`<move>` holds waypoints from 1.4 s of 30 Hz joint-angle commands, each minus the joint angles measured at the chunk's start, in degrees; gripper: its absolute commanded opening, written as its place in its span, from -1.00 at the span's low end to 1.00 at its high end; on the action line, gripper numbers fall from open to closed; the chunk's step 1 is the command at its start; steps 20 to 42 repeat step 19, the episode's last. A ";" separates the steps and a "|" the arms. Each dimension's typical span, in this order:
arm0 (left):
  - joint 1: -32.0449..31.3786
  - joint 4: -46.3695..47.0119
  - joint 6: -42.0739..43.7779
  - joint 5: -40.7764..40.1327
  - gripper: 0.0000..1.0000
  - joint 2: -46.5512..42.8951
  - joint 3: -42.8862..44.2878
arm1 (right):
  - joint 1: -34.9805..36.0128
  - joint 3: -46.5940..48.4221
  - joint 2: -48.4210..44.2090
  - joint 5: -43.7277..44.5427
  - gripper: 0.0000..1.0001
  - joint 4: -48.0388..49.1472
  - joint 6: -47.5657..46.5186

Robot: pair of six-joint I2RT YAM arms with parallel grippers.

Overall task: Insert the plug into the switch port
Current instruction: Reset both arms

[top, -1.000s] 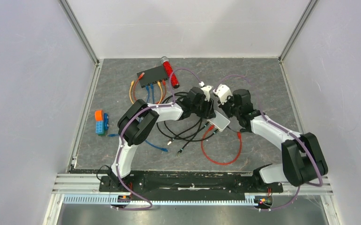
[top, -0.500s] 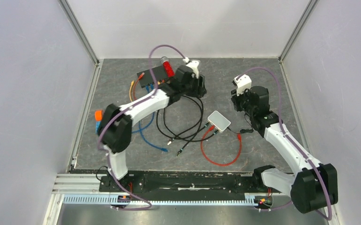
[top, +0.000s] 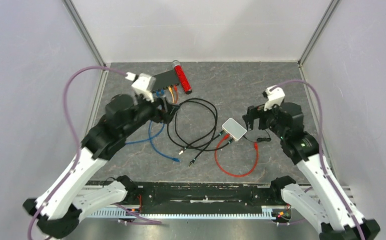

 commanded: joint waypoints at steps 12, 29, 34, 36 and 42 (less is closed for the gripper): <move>-0.17 -6.72 -1.13 -3.19 0.60 -20.90 -9.17 | 0.11 5.87 -13.17 10.72 0.96 -2.56 8.86; -0.17 -6.55 0.42 -3.79 0.61 -21.95 -10.28 | 0.11 5.98 -13.66 12.59 0.96 -2.27 10.92; -0.17 -6.55 0.42 -3.79 0.61 -21.95 -10.28 | 0.11 5.98 -13.66 12.59 0.96 -2.27 10.92; -0.17 -6.55 0.42 -3.79 0.61 -21.95 -10.28 | 0.11 5.98 -13.66 12.59 0.96 -2.27 10.92; -0.17 -6.55 0.42 -3.79 0.61 -21.95 -10.28 | 0.11 5.98 -13.66 12.59 0.96 -2.27 10.92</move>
